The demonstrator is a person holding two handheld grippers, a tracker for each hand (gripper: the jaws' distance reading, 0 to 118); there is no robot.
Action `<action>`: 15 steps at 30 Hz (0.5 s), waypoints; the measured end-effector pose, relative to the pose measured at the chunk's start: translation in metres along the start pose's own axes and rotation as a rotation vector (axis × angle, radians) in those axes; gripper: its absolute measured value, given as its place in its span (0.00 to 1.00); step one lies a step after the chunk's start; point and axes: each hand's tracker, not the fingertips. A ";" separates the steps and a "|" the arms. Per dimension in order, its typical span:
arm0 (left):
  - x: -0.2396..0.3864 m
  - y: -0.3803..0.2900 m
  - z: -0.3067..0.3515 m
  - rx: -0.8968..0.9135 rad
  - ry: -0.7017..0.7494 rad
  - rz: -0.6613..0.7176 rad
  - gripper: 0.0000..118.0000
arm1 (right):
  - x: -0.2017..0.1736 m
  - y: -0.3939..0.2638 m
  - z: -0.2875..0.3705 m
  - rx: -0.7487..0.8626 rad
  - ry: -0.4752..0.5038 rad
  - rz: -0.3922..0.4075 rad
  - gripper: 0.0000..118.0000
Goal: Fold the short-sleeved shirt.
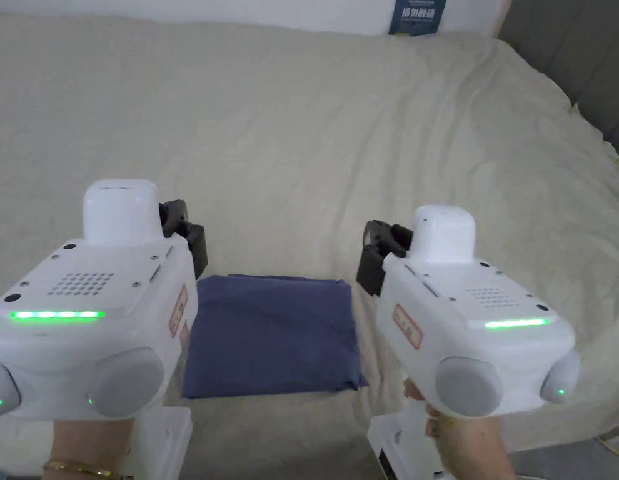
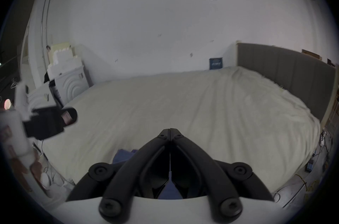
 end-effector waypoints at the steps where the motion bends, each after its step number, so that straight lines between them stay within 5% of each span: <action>1: -0.006 -0.002 0.004 -0.001 0.012 0.003 0.00 | -0.009 -0.009 -0.012 -0.035 0.025 -0.001 0.03; 15: -0.059 -0.037 0.012 -0.138 0.075 0.087 0.00 | -0.054 -0.127 -0.105 -0.293 -0.046 0.003 0.03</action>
